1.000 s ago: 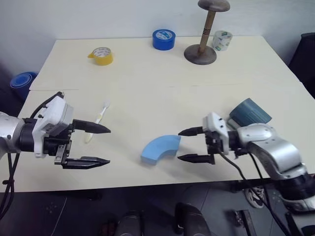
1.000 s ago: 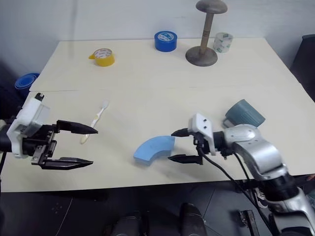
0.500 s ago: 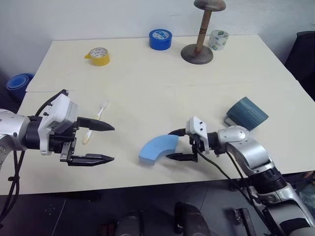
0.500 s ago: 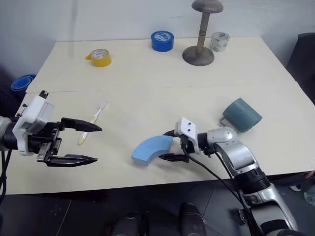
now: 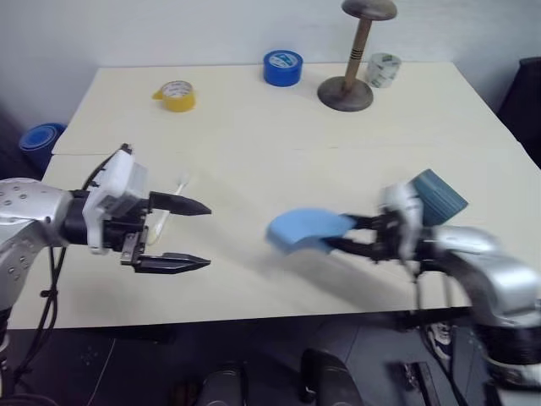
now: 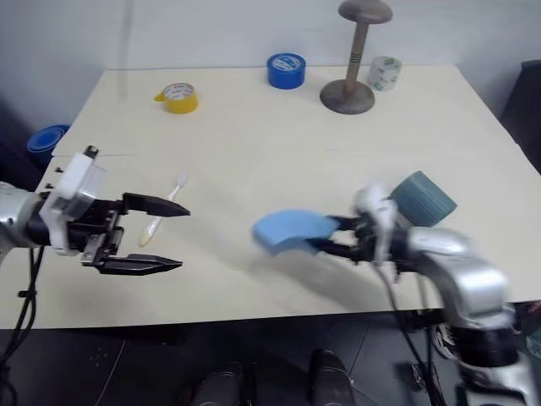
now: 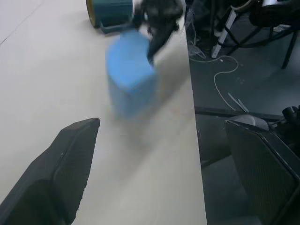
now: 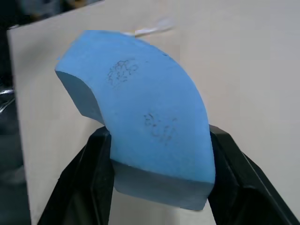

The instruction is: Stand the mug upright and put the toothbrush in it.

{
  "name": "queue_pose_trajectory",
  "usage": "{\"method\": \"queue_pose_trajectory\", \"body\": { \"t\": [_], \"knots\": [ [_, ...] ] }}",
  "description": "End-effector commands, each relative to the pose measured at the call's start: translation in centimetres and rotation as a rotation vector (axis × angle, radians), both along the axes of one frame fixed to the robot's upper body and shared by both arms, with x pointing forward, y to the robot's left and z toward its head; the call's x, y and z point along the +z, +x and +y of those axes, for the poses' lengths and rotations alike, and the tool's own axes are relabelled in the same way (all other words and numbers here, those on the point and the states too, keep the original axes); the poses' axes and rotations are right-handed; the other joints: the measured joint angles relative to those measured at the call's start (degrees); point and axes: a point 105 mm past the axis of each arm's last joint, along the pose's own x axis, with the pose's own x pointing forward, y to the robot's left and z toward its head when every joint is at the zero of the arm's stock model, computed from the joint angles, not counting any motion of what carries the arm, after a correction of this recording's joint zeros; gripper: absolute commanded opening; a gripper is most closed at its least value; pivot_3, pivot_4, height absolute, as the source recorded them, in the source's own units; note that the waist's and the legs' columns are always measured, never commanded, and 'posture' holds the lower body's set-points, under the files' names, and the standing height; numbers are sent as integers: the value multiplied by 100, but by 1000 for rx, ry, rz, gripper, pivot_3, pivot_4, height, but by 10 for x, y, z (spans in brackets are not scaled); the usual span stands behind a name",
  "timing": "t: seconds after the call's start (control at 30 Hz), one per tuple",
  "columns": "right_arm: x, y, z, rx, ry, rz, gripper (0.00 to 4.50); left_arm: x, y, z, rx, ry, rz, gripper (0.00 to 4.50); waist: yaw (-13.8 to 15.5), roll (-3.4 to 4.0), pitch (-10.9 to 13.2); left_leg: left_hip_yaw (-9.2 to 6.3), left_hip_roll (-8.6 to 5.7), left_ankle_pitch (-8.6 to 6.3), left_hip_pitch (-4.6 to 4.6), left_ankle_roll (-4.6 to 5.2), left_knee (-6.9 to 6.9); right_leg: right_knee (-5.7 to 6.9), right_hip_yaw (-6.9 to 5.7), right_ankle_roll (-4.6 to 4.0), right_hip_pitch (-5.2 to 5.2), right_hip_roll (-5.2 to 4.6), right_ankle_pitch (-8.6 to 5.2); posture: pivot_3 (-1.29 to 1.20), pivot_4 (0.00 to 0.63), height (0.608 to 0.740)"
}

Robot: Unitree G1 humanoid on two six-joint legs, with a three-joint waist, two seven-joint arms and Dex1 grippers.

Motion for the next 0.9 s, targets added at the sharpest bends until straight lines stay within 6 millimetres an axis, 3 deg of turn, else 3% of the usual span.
{"method": "queue_pose_trajectory", "body": {
  "t": [0.03, 0.07, 0.2, 0.3, 0.47, 0.67, 0.7, 0.77, 0.87, 0.9],
  "knots": [
    [34, -27, -46, -216, 48, -55, 2196, 3, 5, -8, -42, -18, -31, 4500, 39, -8, -1, -3, 1, 0, 2, 0, -2, 1, -1, 0, 2, 3, 0, 0, 150, 740],
    [38, -30, -59, -286, 56, -60, 2196, 4, 7, -10, -53, -26, -32, 4500, 36, -12, -1, -5, 1, 0, 2, 0, -3, 1, -2, 0, 4, 3, 0, 0, 150, 740],
    [38, -50, -145, -754, 62, -107, 2196, 6, 12, -28, -130, -61, -44, 4500, 32, -13, 0, 2, 0, 5, 17, 8, 2, -48, 1, 0, 53, 6, 0, 0, 150, 740],
    [21, -54, -178, -944, 78, -96, 2196, 6, 14, -33, -161, -63, -47, 4500, -4, -19, -4, 4, -1, 5, 29, 9, 0, -55, 5, 0, 69, 5, 0, 0, 150, 740],
    [-20, -47, -205, -1129, 51, -46, 2196, 9, 16, -39, -196, -57, -61, 4500, -31, -11, -3, 4, -1, 6, 32, 9, -6, -54, 5, 0, 67, 8, 0, 0, 150, 740],
    [-58, -15, -242, -1320, 65, -16, 2196, 14, 17, -43, -207, -65, -68, 4500, -140, -5, -1, 4, -5, 10, 31, 14, -5, -56, 6, 2, 68, 4, 1, 0, 150, 740],
    [-65, -13, -251, -1353, 81, 0, 2844, 14, 17, -43, -207, -63, -69, 4500, -146, -4, -1, 2, -4, 11, 34, 14, -8, -54, 6, 2, 69, 5, 1, 0, 150, 740],
    [-70, -11, -258, -1366, 65, 10, 3427, 14, 17, -43, -204, -63, -69, 4500, -130, 0, 2, -1, -5, 11, 32, 13, -12, -55, 5, 3, 67, 4, 0, 0, 150, 740],
    [-57, -15, -258, -1326, 54, -14, 4408, 15, 17, -41, -192, -71, -61, 4500, -122, 14, 7, -10, -6, 11, 26, 14, -13, -56, 5, 5, 67, 4, 1, 0, 150, 740],
    [-46, -19, -255, -1300, 31, -32, 4464, 13, 17, -40, -188, -71, -60, 4500, -123, 15, 7, -9, -6, 11, 26, 13, -14, -56, 5, 5, 67, 4, 1, 0, 150, 740]
  ]
}}
